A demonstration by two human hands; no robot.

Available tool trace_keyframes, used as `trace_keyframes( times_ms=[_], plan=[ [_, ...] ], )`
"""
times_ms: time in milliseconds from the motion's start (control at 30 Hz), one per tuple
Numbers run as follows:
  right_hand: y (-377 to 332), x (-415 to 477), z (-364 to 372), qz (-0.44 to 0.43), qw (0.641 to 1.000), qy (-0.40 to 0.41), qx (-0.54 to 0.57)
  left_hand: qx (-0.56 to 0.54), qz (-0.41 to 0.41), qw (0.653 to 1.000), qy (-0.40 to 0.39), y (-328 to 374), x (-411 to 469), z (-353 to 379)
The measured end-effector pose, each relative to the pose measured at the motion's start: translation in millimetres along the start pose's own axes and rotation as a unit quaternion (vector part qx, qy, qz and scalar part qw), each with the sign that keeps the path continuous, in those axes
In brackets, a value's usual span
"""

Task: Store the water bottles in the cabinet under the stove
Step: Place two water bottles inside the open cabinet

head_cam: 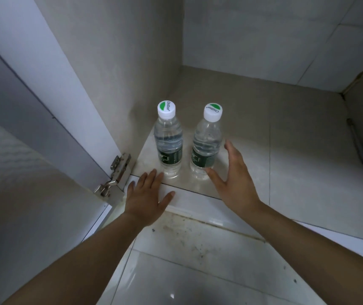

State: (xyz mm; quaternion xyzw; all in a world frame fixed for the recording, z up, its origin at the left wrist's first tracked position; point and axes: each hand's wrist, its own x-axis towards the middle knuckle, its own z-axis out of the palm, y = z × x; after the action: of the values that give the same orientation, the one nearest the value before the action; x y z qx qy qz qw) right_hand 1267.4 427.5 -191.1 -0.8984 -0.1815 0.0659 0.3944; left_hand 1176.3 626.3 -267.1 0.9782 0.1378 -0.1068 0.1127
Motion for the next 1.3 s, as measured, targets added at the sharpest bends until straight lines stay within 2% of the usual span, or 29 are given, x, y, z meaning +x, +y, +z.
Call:
trace_keyframes(
  times_ms=[133,200,367,433,667,867,1033,1167,1300],
  plan=[
    [-3,-36,-39,-0.005,0.977,-0.138,-0.164,0.031,0.039,0.996,-0.072,4,-24,-40],
    [-11,-50,-59,-0.022,0.962,-0.17,-0.213,0.043,0.053,0.995,-0.072,10,-37,-64],
    [-42,-82,-103,-0.049,0.953,-0.176,-0.243,0.002,0.106,0.994,0.001,32,-76,-129],
    [-68,-98,-124,-0.031,0.954,-0.181,-0.236,0.004,0.12,0.993,0.02,42,-100,-164],
    [-234,-174,-248,0.087,0.944,-0.22,-0.23,0.036,0.118,0.99,-0.066,78,-226,-348],
    [-404,-226,-385,0.132,0.949,-0.209,-0.198,0.042,0.154,0.984,-0.082,113,-321,-545],
    [-529,-259,-476,0.111,0.967,-0.135,-0.183,0.033,0.241,0.969,-0.032,143,-366,-679],
    [-582,-285,-516,0.085,0.975,-0.063,-0.196,0.018,0.286,0.958,0.005,155,-398,-733],
    [-599,-319,-532,0.063,0.978,-0.025,-0.195,0.017,0.294,0.955,0.04,158,-436,-747]
  ],
)
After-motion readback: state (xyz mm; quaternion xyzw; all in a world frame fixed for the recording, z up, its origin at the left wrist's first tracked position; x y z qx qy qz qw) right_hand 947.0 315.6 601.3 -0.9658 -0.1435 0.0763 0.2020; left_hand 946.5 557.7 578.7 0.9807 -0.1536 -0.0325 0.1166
